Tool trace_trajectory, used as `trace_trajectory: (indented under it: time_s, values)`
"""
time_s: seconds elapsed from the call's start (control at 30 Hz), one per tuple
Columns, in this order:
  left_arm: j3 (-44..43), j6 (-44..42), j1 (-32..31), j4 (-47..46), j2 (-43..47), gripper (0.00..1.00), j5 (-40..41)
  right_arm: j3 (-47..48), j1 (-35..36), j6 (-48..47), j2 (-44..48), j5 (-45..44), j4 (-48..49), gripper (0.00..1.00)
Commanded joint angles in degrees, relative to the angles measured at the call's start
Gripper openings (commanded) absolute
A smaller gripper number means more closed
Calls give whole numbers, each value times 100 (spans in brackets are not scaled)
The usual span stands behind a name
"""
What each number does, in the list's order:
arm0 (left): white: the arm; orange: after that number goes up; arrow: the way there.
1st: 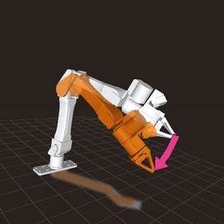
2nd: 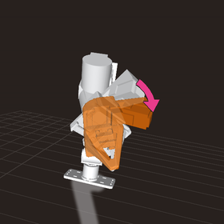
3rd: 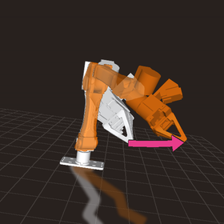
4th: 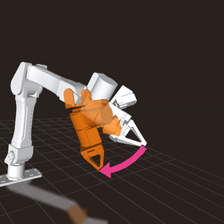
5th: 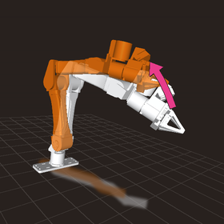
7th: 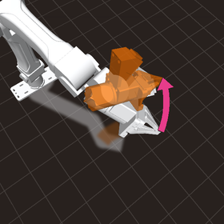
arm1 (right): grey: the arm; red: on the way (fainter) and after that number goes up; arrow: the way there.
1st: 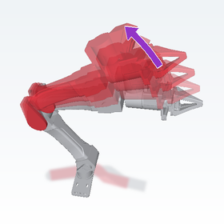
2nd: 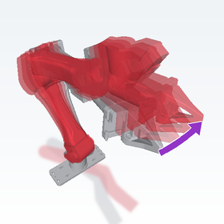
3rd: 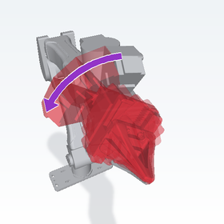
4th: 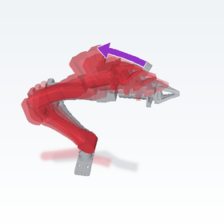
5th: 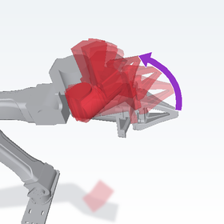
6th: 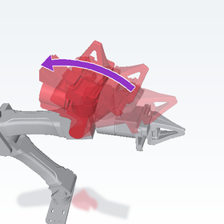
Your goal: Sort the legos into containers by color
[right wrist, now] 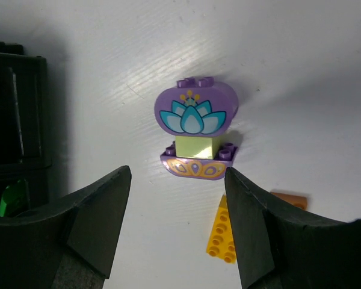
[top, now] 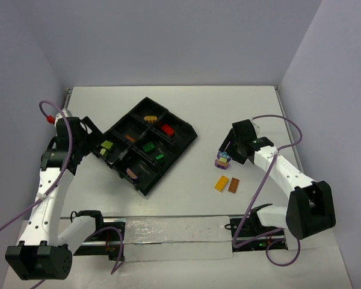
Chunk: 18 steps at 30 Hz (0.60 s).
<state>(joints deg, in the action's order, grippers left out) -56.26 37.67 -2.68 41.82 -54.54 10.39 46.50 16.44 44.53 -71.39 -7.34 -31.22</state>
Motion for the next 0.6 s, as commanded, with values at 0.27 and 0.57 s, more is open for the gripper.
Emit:
trace_trajectory:
  time_s: [0.27,0.57]
  values:
    - [-3,-121,-25,86,71,95,95,632,29,-244,-333,283,253,71]
    - [-837,-471,-76,-135,-1174,94,-444,833,-50,-280,-689,407,227,70]
